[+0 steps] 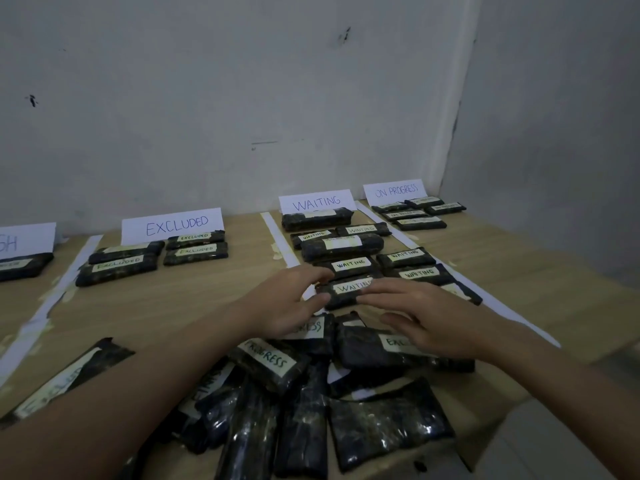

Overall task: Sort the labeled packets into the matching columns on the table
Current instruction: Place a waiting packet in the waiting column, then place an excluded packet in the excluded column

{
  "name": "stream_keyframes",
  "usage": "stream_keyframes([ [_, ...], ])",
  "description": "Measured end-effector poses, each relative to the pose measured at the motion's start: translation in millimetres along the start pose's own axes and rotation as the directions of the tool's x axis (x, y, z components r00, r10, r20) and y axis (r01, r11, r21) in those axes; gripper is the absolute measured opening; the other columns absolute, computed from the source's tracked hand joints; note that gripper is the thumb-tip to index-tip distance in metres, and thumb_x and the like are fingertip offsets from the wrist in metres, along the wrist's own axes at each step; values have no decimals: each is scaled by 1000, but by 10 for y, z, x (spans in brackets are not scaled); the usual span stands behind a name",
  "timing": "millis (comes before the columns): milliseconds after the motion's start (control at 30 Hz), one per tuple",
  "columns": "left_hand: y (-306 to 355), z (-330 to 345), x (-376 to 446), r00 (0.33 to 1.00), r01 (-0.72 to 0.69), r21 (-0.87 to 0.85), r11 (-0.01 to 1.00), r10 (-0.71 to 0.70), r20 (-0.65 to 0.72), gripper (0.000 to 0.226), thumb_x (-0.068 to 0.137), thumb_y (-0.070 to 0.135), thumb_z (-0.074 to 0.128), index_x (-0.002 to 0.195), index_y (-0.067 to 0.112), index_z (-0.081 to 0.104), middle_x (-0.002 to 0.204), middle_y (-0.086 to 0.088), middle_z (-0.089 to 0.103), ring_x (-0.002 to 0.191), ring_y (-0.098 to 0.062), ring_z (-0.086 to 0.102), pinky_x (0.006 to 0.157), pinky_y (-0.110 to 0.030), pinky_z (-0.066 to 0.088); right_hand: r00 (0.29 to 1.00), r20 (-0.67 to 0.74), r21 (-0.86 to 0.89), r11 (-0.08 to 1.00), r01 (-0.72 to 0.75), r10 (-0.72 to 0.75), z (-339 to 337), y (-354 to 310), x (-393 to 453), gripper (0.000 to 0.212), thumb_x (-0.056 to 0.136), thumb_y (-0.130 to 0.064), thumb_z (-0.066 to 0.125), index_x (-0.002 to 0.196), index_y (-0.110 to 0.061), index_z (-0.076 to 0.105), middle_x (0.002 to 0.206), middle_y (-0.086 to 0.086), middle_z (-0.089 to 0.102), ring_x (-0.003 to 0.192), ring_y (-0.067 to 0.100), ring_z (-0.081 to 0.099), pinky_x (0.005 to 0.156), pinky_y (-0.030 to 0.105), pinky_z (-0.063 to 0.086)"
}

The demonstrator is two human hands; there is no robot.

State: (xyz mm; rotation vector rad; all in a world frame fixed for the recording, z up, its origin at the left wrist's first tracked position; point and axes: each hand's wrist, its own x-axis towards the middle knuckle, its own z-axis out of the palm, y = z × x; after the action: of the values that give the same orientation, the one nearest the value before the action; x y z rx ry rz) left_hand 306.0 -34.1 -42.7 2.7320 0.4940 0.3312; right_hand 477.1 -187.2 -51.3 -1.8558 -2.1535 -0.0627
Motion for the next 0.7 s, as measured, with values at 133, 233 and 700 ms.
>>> stream_keyframes([
  [133, 114, 21, -99, 998, -55, 64, 996, 53, 30, 43, 95, 30, 43, 136, 17, 40, 137, -1, 48, 125, -16, 44, 104, -33, 34, 992, 74, 15, 994, -106, 104, -32, -110, -232, 43, 96, -28, 42, 138, -33, 36, 143, -15, 36, 129, -1, 30, 100, 1, 16],
  [233, 218, 33, -199, 996, -87, 91, 992, 86, 18, 43, 95, 31, 43, 136, 17, 40, 138, 0, 47, 125, -15, 43, 103, -28, 33, 963, 182, 3, 979, -205, 201, -27, -141, -403, 55, 94, -32, 47, 143, -35, 22, 150, -13, 25, 135, 5, 25, 109, 22, 21],
  [700, 363, -27, -476, 992, 25, -131, 991, -41, -123, 46, 91, 39, 50, 131, 17, 46, 132, 0, 52, 120, -14, 48, 97, -28, 40, 959, -163, -92, 964, -250, 233, -113, -222, -598, 61, 79, -34, 69, 134, -25, 44, 125, -3, 50, 111, 13, 48, 91, 26, 39],
])
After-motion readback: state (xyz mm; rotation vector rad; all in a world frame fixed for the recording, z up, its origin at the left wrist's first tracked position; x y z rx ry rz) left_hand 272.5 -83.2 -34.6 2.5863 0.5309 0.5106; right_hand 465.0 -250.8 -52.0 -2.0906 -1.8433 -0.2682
